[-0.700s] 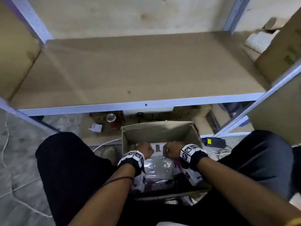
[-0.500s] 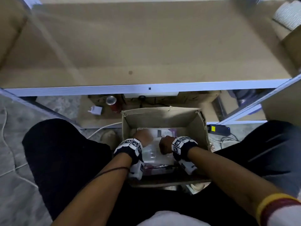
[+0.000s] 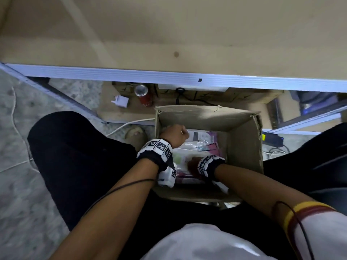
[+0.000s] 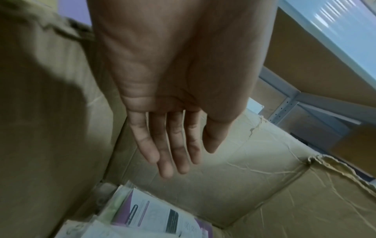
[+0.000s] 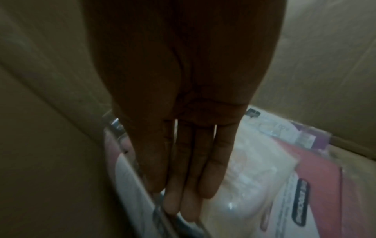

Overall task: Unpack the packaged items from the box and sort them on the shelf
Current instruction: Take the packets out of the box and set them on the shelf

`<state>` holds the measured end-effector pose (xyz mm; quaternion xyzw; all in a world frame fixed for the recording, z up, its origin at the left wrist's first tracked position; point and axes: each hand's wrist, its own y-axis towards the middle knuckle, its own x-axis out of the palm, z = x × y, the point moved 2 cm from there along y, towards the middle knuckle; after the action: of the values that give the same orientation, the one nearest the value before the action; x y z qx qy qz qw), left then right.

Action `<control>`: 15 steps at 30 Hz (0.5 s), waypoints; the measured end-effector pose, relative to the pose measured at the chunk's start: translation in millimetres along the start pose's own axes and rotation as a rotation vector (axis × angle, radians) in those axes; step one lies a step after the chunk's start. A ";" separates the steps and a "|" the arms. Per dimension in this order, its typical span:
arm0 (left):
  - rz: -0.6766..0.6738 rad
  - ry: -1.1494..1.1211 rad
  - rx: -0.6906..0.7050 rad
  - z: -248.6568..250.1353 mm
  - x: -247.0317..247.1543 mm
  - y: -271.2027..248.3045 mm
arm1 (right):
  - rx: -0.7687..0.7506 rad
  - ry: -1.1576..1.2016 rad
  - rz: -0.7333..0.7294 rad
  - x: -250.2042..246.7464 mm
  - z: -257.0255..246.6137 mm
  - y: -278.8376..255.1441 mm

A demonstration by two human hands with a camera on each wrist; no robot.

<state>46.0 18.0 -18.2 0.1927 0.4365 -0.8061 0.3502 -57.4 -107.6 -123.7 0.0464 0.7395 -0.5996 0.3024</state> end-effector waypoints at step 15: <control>0.026 -0.022 -0.031 -1.1 6.3 -9.4 | -0.354 0.148 -0.110 0.1 -14.2 -8.8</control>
<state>34.8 19.9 -17.3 0.1843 0.4424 -0.7966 0.3685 -66.8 -97.1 -114.9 -0.0038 0.8550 -0.4708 0.2175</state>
